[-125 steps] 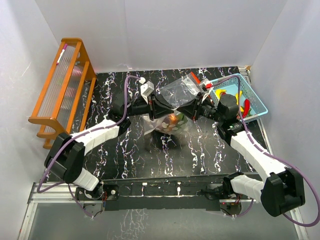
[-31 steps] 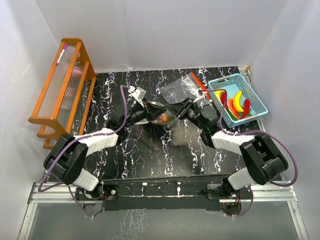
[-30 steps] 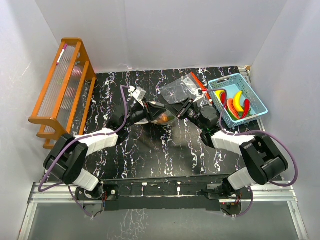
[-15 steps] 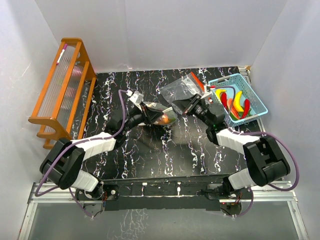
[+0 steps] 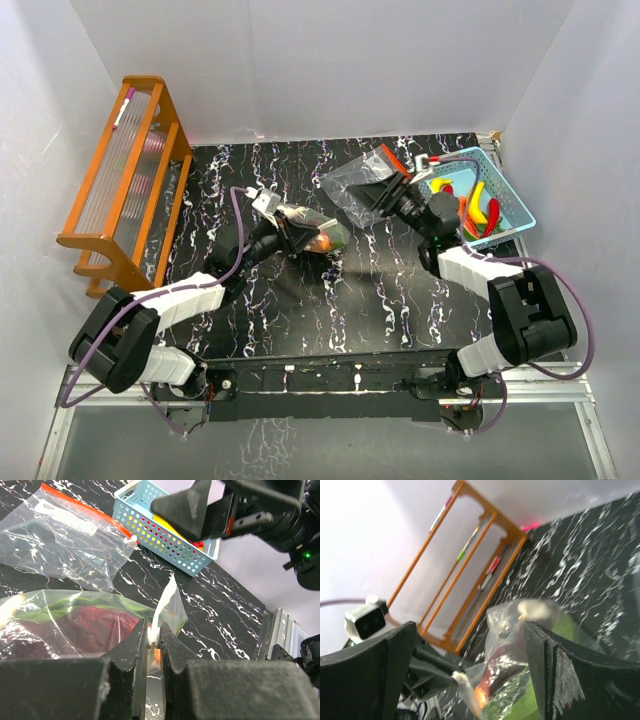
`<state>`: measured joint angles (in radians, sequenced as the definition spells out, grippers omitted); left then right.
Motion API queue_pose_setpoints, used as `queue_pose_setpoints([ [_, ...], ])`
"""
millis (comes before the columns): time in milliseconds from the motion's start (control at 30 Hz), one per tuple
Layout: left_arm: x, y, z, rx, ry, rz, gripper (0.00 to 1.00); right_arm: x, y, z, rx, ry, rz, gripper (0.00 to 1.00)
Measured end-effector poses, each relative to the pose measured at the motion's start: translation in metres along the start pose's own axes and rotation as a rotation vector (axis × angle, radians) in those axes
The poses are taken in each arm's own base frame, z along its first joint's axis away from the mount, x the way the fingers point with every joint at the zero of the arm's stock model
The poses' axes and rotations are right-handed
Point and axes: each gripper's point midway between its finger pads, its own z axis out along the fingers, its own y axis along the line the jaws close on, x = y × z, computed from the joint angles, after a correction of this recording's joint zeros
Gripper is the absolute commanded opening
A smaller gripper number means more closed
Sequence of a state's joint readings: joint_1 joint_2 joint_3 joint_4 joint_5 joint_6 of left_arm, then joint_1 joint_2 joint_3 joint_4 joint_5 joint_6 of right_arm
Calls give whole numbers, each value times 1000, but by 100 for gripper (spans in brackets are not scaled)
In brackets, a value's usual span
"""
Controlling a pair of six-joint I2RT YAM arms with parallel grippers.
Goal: Open the zip-top bag and remove the fake food
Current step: Unzip the zipper food storage bag at the center of the board.
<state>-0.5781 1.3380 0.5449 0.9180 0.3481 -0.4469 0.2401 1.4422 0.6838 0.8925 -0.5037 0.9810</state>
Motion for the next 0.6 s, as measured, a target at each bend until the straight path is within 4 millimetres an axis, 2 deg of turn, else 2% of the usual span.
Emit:
queue_pose_setpoints([
  [67,1,1,2,-1,0,-3,0,22,7,6,-27,46,10,93],
  [233,6,5,8,-5,8,-21,0,92,24,18,-87,193,45,90],
  [300,5,6,10,-4,5,-25,0,114,29,20,-101,239,56,85],
  [333,5,6,10,-3,4,-27,0,122,32,20,-107,254,59,78],
  [400,4,5,10,-2,-1,-26,0,129,34,22,-118,263,54,50],
  [433,4,6,10,-6,-2,-26,0,130,35,22,-125,265,53,41],
  [567,-7,12,11,-35,-34,-30,0,124,28,23,-107,231,42,28],
  [600,-8,14,11,-45,-40,-28,0,122,27,24,-104,224,39,21],
])
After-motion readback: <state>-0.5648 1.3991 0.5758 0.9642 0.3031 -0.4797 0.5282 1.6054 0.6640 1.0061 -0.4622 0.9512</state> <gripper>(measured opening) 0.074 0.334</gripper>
